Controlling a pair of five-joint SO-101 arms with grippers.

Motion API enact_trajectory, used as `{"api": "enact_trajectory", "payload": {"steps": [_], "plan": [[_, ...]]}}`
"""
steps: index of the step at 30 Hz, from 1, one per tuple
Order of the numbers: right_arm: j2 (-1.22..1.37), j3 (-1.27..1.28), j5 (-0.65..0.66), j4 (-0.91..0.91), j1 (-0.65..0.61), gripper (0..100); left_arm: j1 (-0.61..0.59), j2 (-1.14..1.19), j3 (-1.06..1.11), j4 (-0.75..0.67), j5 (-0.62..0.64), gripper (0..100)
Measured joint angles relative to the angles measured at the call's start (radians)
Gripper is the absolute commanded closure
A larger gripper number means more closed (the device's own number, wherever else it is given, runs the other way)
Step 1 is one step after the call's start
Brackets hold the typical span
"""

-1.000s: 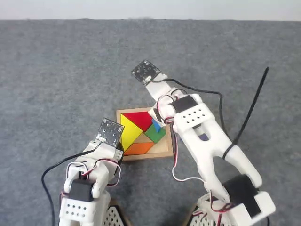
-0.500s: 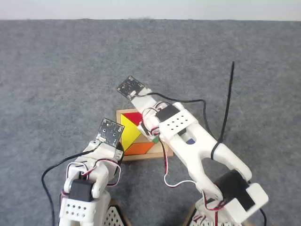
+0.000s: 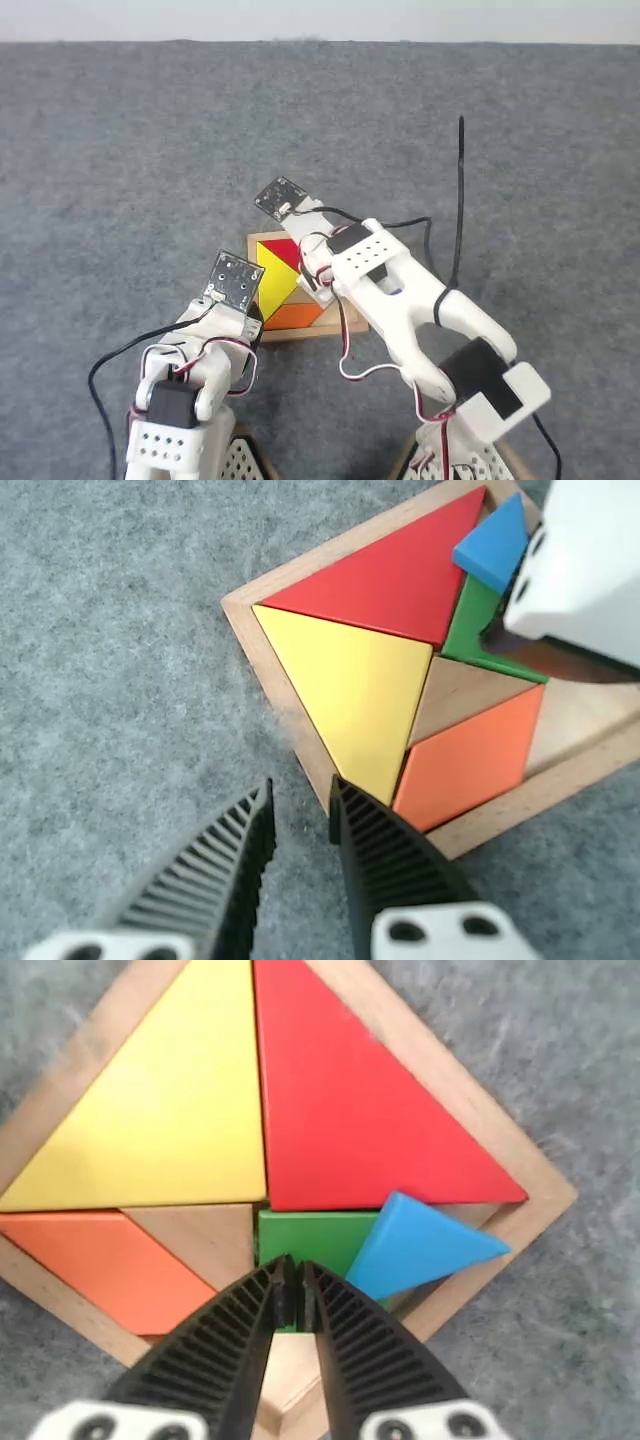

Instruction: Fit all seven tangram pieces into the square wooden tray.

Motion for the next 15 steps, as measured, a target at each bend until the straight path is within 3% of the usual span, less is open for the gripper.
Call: {"api": "enact_trajectory", "payload": {"steps": [15], "plan": [[0.002,-0.02,0.009,-0.002,0.055,99.2,0.0,0.0,0.0,0.0,0.0,91]]}}
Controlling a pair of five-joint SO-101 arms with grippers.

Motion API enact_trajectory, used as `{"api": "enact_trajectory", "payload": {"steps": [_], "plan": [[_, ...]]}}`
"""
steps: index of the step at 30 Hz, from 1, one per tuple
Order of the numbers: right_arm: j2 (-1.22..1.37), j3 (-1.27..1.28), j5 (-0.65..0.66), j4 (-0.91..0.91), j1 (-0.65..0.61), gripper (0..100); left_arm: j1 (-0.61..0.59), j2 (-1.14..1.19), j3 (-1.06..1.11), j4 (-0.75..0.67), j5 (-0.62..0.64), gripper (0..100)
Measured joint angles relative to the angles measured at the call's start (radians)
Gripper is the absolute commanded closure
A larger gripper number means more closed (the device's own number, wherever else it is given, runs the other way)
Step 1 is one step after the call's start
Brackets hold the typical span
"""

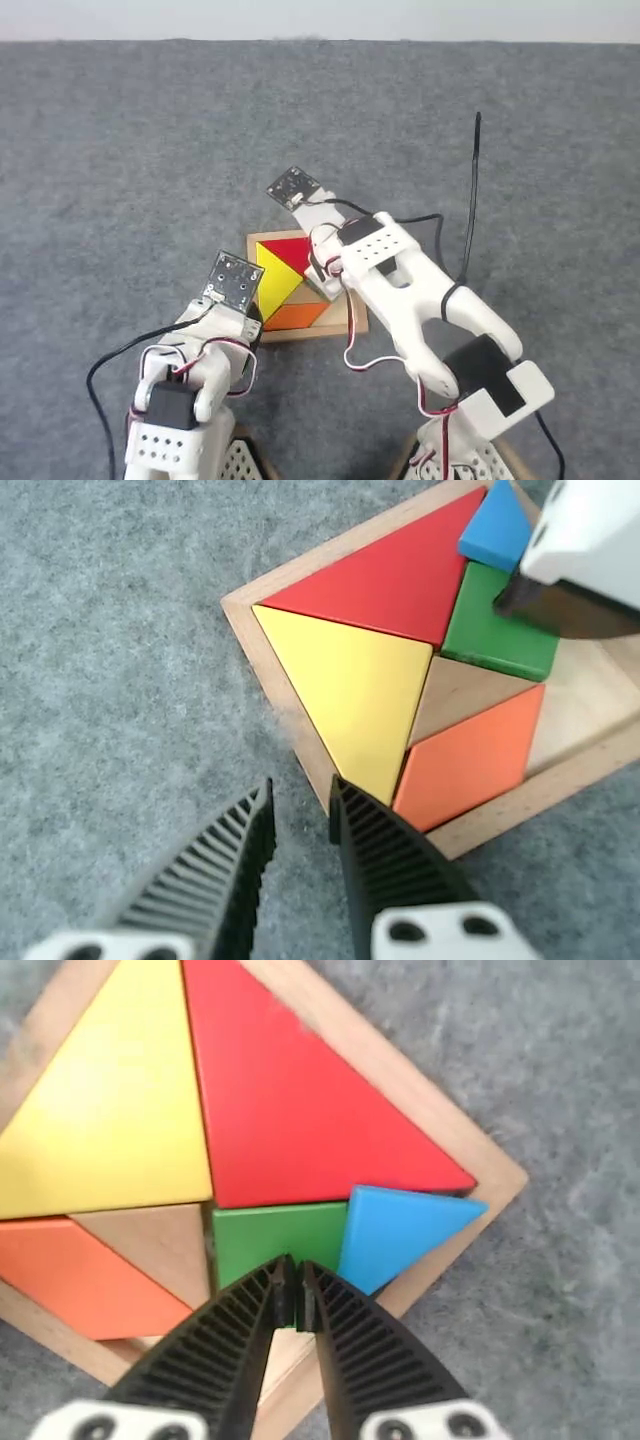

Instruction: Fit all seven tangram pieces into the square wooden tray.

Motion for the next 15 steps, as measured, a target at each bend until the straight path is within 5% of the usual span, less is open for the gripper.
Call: {"api": "enact_trajectory", "payload": {"steps": [15], "plan": [[0.0,-0.043,0.055,0.0,0.021,99.2,0.0,0.0,0.0,0.0,0.0,91]]}}
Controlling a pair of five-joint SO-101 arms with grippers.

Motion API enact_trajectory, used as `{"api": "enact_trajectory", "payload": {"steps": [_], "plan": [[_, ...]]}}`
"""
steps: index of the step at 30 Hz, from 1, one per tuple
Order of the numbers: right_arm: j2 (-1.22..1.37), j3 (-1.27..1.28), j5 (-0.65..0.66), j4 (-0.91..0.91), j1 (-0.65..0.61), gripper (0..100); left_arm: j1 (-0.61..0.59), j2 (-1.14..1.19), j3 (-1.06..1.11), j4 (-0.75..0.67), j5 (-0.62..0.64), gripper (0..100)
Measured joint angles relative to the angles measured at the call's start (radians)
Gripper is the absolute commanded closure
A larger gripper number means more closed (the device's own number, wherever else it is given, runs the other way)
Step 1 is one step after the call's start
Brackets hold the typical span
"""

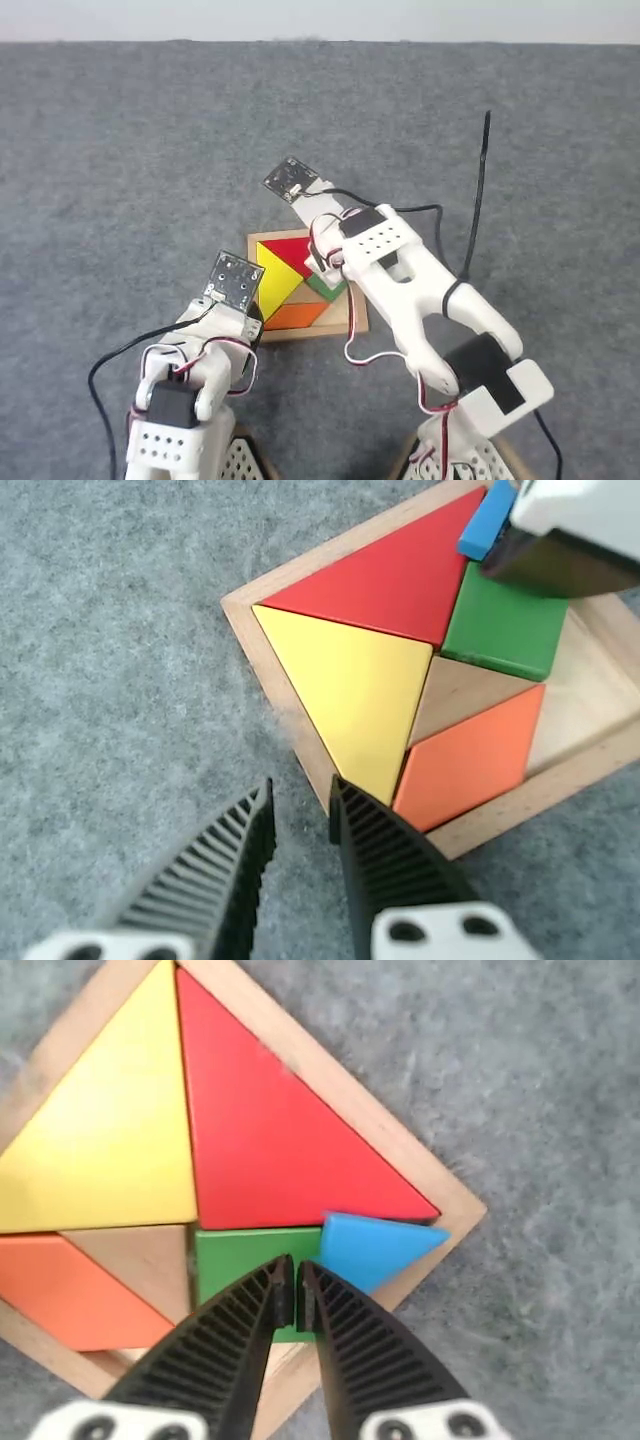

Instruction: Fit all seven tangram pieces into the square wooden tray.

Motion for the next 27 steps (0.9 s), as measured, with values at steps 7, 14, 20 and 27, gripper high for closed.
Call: {"api": "enact_trajectory", "payload": {"steps": [7,14,20,27], "plan": [[0.0,0.0,0.0,0.0,0.04,99.2,0.0,0.0,0.0,0.0,0.0,91],[-0.023,-0.009,0.002,0.021,0.043,99.2,0.0,0.0,0.0,0.0,0.0,91],[-0.247,-0.002,0.003,0.255,0.127,99.2,0.0,0.0,0.0,0.0,0.0,91],[-0.278,0.198,0.058,0.301,0.275,99.2,0.0,0.0,0.0,0.0,0.0,91]]}}
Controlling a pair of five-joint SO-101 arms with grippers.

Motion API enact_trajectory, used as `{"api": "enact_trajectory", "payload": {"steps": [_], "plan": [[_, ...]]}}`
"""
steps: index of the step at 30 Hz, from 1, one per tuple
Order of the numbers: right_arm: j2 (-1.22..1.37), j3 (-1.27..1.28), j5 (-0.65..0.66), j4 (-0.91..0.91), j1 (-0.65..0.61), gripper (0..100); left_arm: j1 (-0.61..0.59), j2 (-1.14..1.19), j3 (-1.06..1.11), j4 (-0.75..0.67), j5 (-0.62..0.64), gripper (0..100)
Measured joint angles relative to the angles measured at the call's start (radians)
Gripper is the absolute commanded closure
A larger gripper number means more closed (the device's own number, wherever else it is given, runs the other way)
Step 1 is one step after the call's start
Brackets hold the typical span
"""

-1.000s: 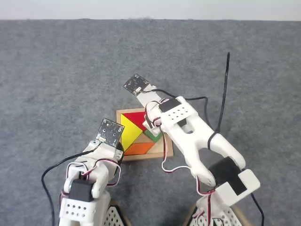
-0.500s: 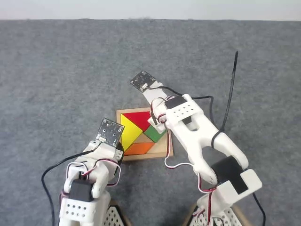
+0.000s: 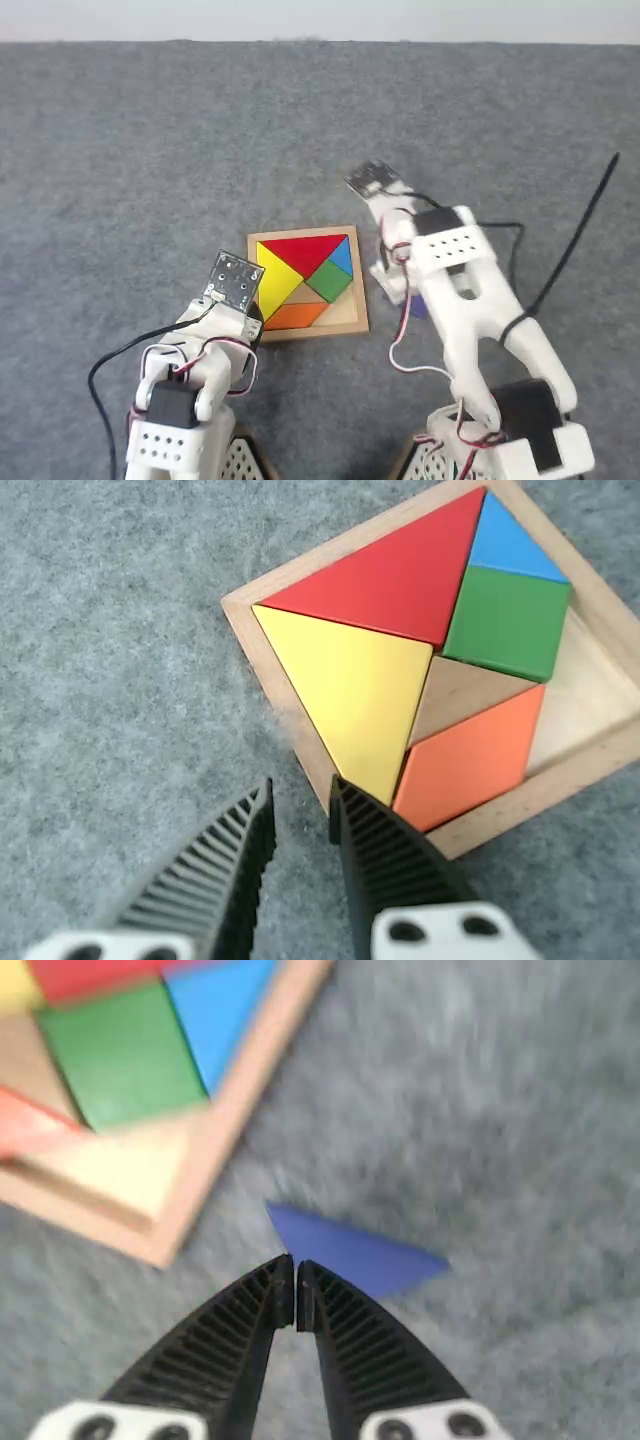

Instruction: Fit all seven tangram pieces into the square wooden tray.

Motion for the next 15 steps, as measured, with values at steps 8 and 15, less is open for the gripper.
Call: {"api": "enact_trajectory", "payload": {"steps": [8,15], "plan": [[-0.005,0.032,0.327,0.0,0.058,81.7,0.0,0.0,0.0,0.0,0.0,91],[-0.006,0.04,0.641,0.0,0.081,80.8,0.0,0.0,0.0,0.0,0.0,91]]}}
